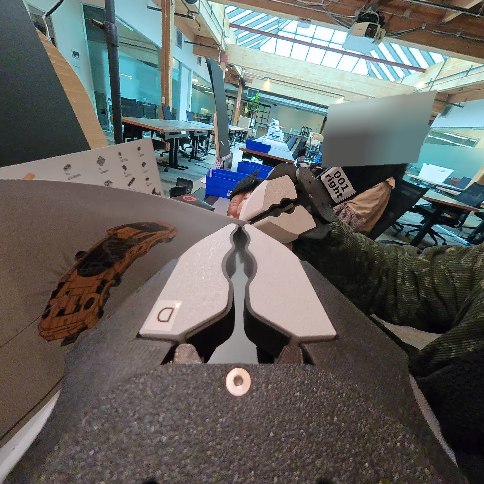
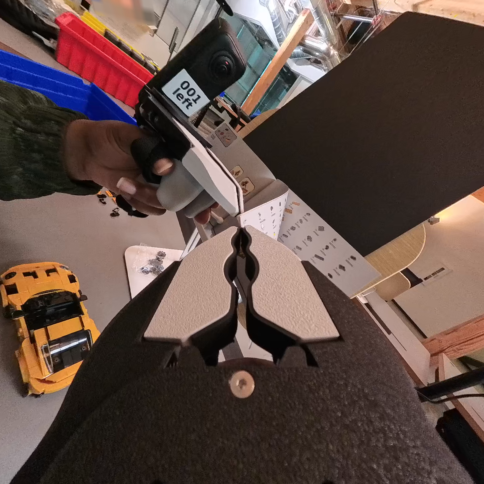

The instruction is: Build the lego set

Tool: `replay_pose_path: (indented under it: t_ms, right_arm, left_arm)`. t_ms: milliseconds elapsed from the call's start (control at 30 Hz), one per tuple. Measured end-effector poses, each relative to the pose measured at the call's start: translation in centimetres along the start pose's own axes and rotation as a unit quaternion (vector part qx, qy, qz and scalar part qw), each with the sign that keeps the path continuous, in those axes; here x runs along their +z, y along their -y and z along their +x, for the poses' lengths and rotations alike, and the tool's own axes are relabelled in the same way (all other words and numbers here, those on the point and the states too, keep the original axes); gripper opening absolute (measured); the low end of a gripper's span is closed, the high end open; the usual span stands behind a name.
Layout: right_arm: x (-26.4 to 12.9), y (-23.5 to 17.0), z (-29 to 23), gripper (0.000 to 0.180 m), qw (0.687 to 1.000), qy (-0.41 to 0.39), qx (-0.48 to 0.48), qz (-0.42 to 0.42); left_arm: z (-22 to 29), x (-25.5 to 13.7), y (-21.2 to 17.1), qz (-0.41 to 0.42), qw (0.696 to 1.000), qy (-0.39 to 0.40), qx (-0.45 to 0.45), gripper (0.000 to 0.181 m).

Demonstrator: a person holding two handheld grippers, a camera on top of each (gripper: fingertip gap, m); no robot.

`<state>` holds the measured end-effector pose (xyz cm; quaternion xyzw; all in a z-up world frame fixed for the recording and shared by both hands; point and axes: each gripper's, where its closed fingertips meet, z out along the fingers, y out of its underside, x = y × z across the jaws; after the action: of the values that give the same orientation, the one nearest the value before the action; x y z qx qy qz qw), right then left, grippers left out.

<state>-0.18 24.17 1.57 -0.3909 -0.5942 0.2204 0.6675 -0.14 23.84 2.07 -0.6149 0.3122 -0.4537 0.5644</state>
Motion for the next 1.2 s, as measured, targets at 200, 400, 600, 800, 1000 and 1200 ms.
replay_pose_path:
  t_ms: [200,400,600,800,1000,1200]
  right_arm:
    - [0.1,0.2,-0.2,0.0,1.0,0.0,-0.006,0.0]
    - [0.0,0.3,-0.3,0.0,1.0,0.002,-0.009,0.0]
    - [-0.1,0.2,-0.2,0.0,1.0,-0.001,-0.009,-0.001]
    - [-0.6,0.0,1.0,0.01,0.999,-0.03,-0.011,-0.011]
    - [-0.3,-2.5,0.1,0.054,0.991,-0.055,-0.065,-0.106]
    - [-0.5,-3.7,0.3,0.002,0.975,-0.158,-0.098,-0.124]
  left_arm:
    - [0.5,0.4,-0.1,0.001,1.0,-0.007,-0.013,0.019]
    - [0.4,0.6,-0.2,-0.001,1.0,-0.003,-0.003,0.0]
    - [0.4,0.1,0.2,0.005,1.0,-0.003,-0.002,0.0]
    - [0.2,-0.5,0.1,0.001,1.0,0.003,0.001,0.0]
    - [0.3,-1.3,0.3,0.003,1.0,0.008,0.002,0.0]
    - [1.7,-2.1,1.8,0.021,1.0,0.002,0.013,0.0]
